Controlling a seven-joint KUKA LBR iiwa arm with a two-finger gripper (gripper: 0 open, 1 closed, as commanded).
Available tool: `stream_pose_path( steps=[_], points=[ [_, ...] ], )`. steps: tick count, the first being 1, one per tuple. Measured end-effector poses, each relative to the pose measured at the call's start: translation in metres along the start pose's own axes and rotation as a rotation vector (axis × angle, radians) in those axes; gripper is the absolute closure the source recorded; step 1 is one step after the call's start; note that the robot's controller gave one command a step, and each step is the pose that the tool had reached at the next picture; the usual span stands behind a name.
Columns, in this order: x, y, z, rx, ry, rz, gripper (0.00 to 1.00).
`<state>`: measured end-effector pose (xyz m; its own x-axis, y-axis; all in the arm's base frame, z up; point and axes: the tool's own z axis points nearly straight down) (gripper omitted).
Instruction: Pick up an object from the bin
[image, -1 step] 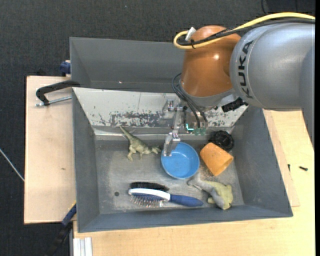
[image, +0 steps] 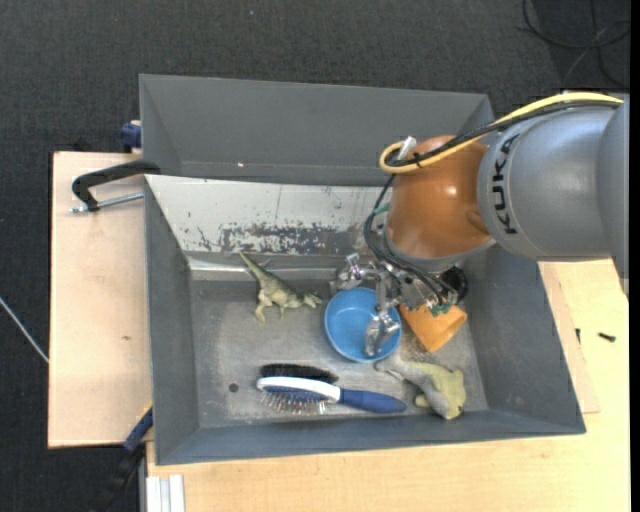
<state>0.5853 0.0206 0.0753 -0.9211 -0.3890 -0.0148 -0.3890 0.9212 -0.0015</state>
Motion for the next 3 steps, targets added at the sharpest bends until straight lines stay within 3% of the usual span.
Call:
stream_pose_path(
  steps=[1, 2, 3],
  points=[
    [-0.003, 0.000, -0.003, 0.003, -0.011, 0.000, 1.00],
    [-0.004, 0.010, -0.123, 0.003, 0.000, -0.005, 1.00],
    [-0.019, 0.004, -0.219, 0.003, 0.000, -0.158, 1.00]
  ],
)
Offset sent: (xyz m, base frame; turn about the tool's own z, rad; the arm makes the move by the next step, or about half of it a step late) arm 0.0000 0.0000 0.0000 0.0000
